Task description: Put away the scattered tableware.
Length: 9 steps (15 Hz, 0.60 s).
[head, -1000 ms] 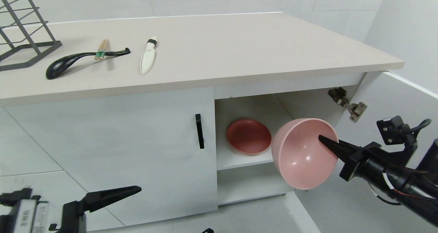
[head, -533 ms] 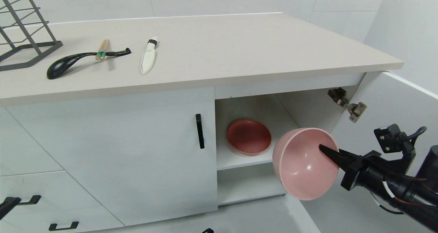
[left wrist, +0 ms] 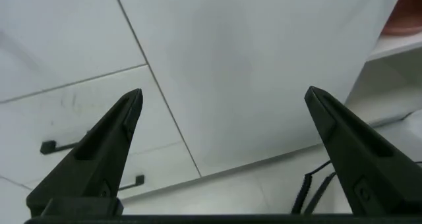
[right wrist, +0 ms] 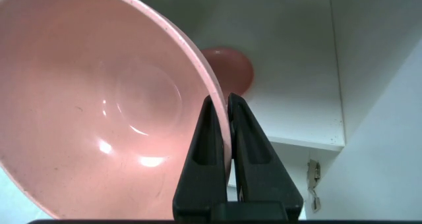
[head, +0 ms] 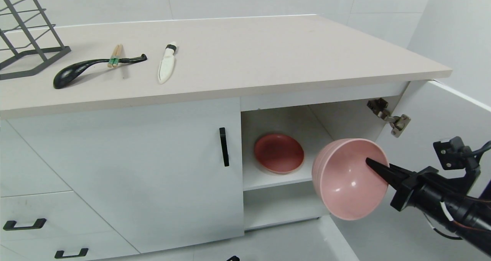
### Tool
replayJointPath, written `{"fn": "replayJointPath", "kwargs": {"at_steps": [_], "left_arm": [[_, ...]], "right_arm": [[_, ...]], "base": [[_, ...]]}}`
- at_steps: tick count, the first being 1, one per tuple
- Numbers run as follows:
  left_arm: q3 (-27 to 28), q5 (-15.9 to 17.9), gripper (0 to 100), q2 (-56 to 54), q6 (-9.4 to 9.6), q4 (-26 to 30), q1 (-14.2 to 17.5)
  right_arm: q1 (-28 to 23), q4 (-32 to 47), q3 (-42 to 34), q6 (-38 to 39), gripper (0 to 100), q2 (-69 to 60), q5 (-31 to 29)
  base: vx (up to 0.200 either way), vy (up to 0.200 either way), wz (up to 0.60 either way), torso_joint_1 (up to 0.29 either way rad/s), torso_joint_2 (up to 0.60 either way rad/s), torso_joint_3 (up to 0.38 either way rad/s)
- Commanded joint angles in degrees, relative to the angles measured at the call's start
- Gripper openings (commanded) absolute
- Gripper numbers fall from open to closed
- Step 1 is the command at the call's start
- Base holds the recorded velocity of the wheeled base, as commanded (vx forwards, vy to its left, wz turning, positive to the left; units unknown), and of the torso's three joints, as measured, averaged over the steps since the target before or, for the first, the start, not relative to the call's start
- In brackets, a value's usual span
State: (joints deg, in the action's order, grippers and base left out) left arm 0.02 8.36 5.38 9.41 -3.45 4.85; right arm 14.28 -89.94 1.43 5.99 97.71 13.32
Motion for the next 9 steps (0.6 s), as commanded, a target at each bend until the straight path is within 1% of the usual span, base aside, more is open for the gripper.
{"fn": "replayJointPath", "kwargs": {"at_steps": [1,2,3,4,5,6,7,8,9], "left_arm": [[0.0,0.0,100,0.0,-4.23,-0.4,0.1],[0.0,0.1,100,0.0,-5.9,-0.4,0.1],[0.0,1.1,100,0.0,-6.77,-0.3,0.1],[0.0,4.8,100,0.0,-6.95,-0.3,0.1],[0.0,9.4,100,0.0,-6.6,-0.4,0.1],[0.0,11.1,100,0.0,-6.33,-0.4,0.0],[0.0,12.2,100,0.0,-5.98,-0.5,0.0],[0.0,12.1,100,0.0,-5.37,-0.5,-0.1],[0.0,11.0,100,-1.2,-5.54,-1.0,-2.5]], "right_arm": [[-0.2,-0.1,-0.1,0.0,0,-0.4,0.0],[-0.5,-0.1,-0.2,0.0,0,-0.3,0.0],[-0.7,-0.1,-0.3,0.0,0,-0.2,0.0],[-1.2,-0.1,-0.3,0.0,0,-0.1,0.0],[-1.3,-0.1,-0.3,0.0,0,-0.2,0.0],[-1.3,-0.1,-0.2,0.0,0,-0.2,0.0],[-1.0,-0.1,-0.2,0.0,0,-0.3,0.0],[-0.7,-0.1,-0.3,0.0,0,-0.3,0.1],[-0.7,-0.1,-0.3,0.0,0,-0.2,0.0]], "base": [[0.0,0.0,0.0,0.0,0.0,0.0],[0.0,0.0,0.0,0.0,0.0,0.0],[0.0,0.0,0.0,0.0,0.0,0.0],[0.0,0.0,0.0,0.0,0.0,0.0],[0.0,0.0,0.0,0.0,0.0,0.0],[0.0,0.0,0.0,0.0,0.0,0.0],[0.0,0.0,0.0,0.0,0.0,0.0],[0.0,0.0,0.0,0.0,0.0,0.0],[0.0,0.0,0.0,0.0,0.0,0.0]]}}
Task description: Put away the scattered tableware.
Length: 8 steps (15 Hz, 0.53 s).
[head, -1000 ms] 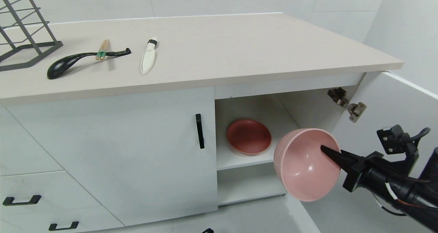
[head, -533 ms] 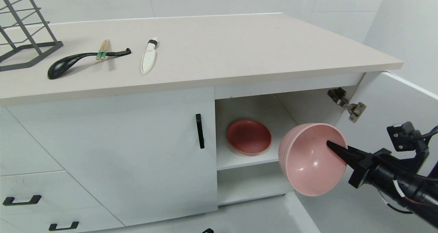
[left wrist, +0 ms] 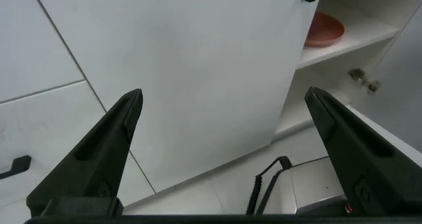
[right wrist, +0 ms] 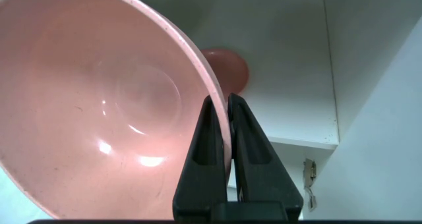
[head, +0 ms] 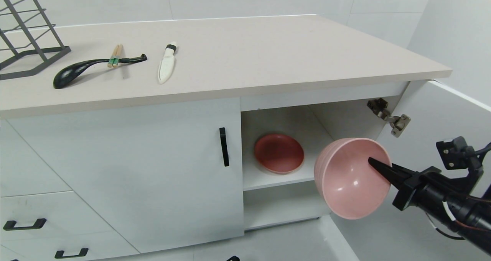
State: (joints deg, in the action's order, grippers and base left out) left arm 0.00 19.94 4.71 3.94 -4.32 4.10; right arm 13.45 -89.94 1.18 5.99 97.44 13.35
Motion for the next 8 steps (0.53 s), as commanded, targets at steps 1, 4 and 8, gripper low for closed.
{"fn": "replayJointPath", "kwargs": {"at_steps": [1,4,8], "left_arm": [[0.0,-1.5,100,-1.3,-0.16,-0.1,-2.9],[0.0,-12.3,100,-4.1,-0.77,2.1,-4.4],[0.0,-16.6,100,-4.7,-4.55,4.7,-4.3]], "right_arm": [[0.2,-0.1,0.0,0.0,0,0.0,0.0],[-0.3,-0.1,-0.7,0.0,0,0.0,0.0],[1.8,-0.1,1.5,0.0,0,5.1,0.0]], "base": [[0.0,0.0,0.0,0.0,0.0,0.0],[0.0,0.0,0.0,0.0,0.0,0.0],[0.0,0.0,0.0,0.0,0.0,0.0]]}}
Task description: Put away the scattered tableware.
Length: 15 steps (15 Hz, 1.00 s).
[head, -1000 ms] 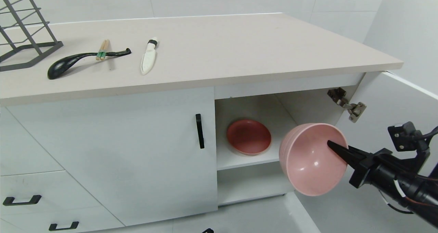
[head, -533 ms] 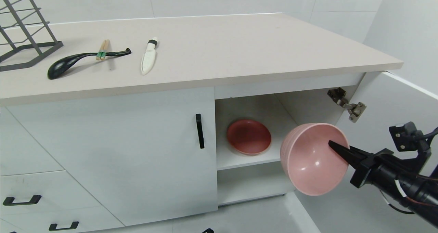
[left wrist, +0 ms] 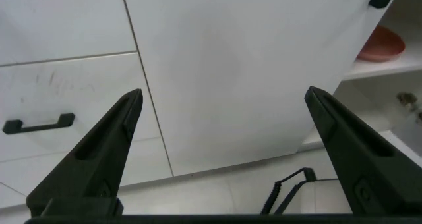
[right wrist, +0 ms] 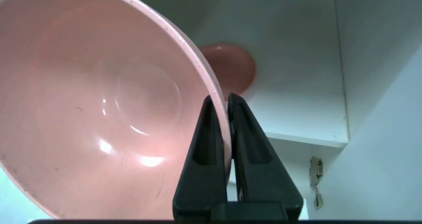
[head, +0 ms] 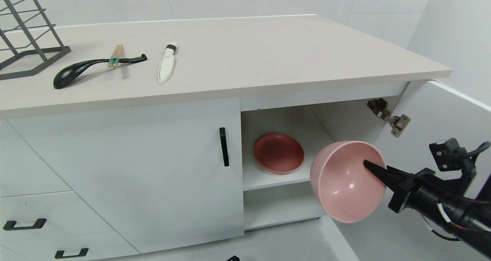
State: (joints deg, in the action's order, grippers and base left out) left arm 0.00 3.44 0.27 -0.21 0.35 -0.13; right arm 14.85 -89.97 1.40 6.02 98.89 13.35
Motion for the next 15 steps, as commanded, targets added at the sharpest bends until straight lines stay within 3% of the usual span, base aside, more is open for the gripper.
{"fn": "replayJointPath", "kwargs": {"at_steps": [1,7,15], "left_arm": [[0.0,-0.1,100,-0.3,-0.23,-0.1,0.0],[0.0,0.0,100,-0.3,-0.14,-0.1,0.0],[0.0,0.0,100,-0.3,-0.14,-0.1,0.0]], "right_arm": [[0.4,0.0,2.4,0.0,0,5.2,0.0],[0.6,0.0,21.5,-0.8,0,25.7,0.0],[1.5,0.0,33.1,-0.9,0,33.4,0.1]], "base": [[0.0,0.0,0.0,0.0,0.0,0.0],[0.0,0.0,0.0,0.0,0.0,0.0],[0.0,0.0,0.0,0.0,0.0,0.0]]}}
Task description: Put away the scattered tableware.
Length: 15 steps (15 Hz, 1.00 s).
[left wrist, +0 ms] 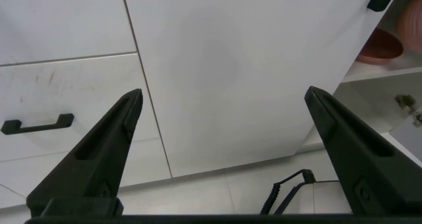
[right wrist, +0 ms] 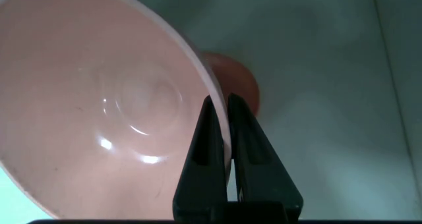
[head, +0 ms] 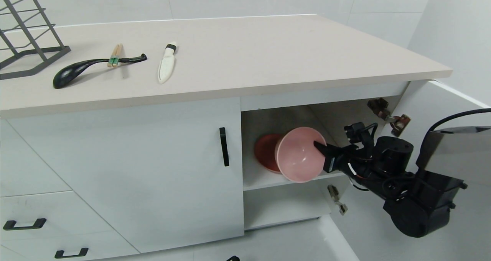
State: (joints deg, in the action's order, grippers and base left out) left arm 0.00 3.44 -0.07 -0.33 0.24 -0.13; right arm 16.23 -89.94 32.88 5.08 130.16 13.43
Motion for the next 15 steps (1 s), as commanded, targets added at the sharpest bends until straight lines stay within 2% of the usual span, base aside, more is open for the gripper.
{"fn": "replayJointPath", "kwargs": {"at_steps": [1,6,9,10,15], "left_arm": [[0.0,0.0,100,0.1,-0.02,0.0,0.0],[0.0,0.0,100,0.1,-0.02,0.0,0.0],[0.0,0.0,100,0.1,-0.02,0.0,0.0],[0.0,0.0,100,0.1,-0.02,0.0,0.0],[0.0,0.0,100,0.1,-0.02,0.0,0.0]], "right_arm": [[0.4,-0.1,2.4,0.1,0,2.5,0.0],[0.4,-0.1,7.3,0.1,0,5.0,0.1],[0.2,3.0,10.6,0.1,0,5.3,0.1],[0.0,6.5,14.9,0.1,0,6.2,0.1],[0.6,12.6,20.1,0.1,0,7.9,0.0]], "base": [[0.0,0.0,0.0,0.0,0.0,0.0],[0.0,0.0,0.0,0.0,0.0,0.0],[0.0,0.0,0.0,0.0,0.0,0.0],[0.0,0.0,0.0,0.0,0.0,0.0],[0.0,0.0,0.0,0.0,0.0,0.0]]}}
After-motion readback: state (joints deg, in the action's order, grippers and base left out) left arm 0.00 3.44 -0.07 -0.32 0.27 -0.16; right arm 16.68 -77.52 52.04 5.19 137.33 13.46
